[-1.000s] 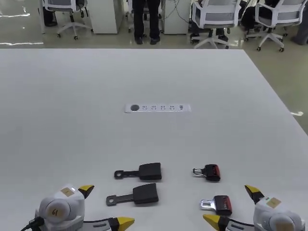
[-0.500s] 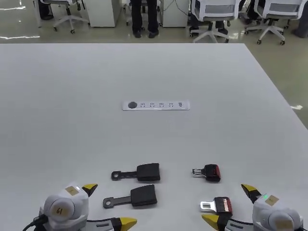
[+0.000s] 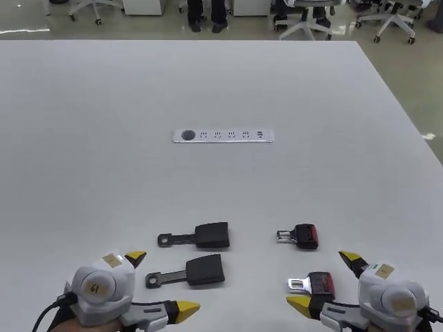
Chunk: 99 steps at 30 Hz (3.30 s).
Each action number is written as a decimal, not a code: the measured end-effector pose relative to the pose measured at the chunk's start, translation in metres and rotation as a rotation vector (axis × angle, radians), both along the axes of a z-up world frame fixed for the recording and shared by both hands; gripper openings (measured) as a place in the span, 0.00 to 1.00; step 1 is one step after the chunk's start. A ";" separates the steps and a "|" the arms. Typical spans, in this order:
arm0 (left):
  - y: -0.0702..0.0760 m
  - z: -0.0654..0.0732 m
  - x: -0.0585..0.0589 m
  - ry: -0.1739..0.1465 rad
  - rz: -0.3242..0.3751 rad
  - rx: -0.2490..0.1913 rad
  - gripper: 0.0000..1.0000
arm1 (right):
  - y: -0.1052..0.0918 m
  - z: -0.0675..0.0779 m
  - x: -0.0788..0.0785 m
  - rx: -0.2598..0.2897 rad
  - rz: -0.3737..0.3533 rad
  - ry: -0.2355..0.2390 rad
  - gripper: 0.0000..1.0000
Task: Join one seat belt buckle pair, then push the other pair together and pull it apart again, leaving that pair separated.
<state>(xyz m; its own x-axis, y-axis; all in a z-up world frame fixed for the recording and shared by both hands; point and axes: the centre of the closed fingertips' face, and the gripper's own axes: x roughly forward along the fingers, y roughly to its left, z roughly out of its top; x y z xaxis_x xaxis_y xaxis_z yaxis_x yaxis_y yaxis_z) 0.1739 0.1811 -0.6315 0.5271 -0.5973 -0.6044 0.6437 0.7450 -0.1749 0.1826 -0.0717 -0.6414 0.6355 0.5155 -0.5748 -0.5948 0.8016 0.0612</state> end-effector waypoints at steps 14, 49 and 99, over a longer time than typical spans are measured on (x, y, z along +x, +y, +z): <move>-0.005 -0.015 0.000 0.015 -0.110 0.064 0.89 | 0.001 -0.014 -0.004 -0.011 0.127 0.067 0.86; -0.041 -0.060 0.019 0.056 -0.310 0.149 0.77 | -0.009 -0.046 -0.007 -0.057 0.415 0.186 0.72; -0.053 -0.057 0.018 -0.067 -0.723 0.285 0.35 | -0.008 -0.052 -0.012 -0.223 0.637 0.228 0.35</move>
